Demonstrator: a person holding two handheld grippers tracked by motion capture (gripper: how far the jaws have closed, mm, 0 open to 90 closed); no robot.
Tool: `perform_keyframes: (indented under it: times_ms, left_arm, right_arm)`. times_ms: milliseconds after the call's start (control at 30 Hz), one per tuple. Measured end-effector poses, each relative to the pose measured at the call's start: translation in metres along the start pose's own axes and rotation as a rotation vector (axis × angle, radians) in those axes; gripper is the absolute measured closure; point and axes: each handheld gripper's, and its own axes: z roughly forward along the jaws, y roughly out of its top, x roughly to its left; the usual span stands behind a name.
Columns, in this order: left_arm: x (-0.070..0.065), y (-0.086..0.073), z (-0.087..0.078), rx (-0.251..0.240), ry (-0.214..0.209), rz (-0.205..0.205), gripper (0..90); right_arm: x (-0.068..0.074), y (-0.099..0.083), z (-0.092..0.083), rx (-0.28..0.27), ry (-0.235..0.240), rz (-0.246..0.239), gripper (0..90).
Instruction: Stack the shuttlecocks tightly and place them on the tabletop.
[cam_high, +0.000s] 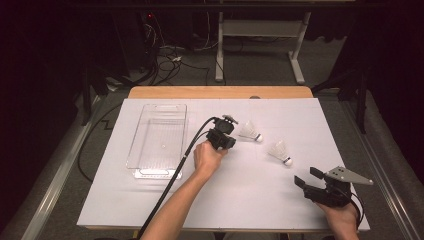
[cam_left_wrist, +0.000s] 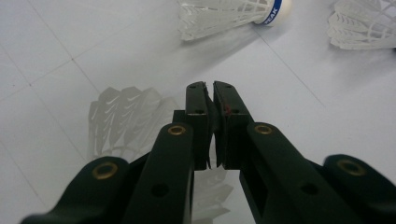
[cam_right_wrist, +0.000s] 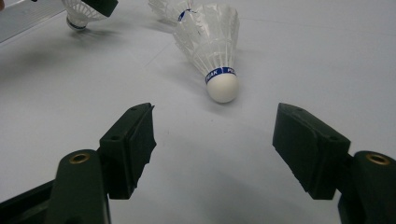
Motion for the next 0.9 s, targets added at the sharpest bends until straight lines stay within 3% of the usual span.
perform_keyframes:
  times_ms: [600,900]
  left_arm:
    - [-0.009,0.007,0.006,0.009,-0.016,0.013,81.2]
    - [-0.010,0.008,0.002,-0.016,-0.033,0.009,72.6]
  right_arm:
    - [0.000,0.000,0.000,0.001,0.002,0.003,29.7]
    - [0.000,0.000,0.000,-0.001,-0.001,0.007,29.7]
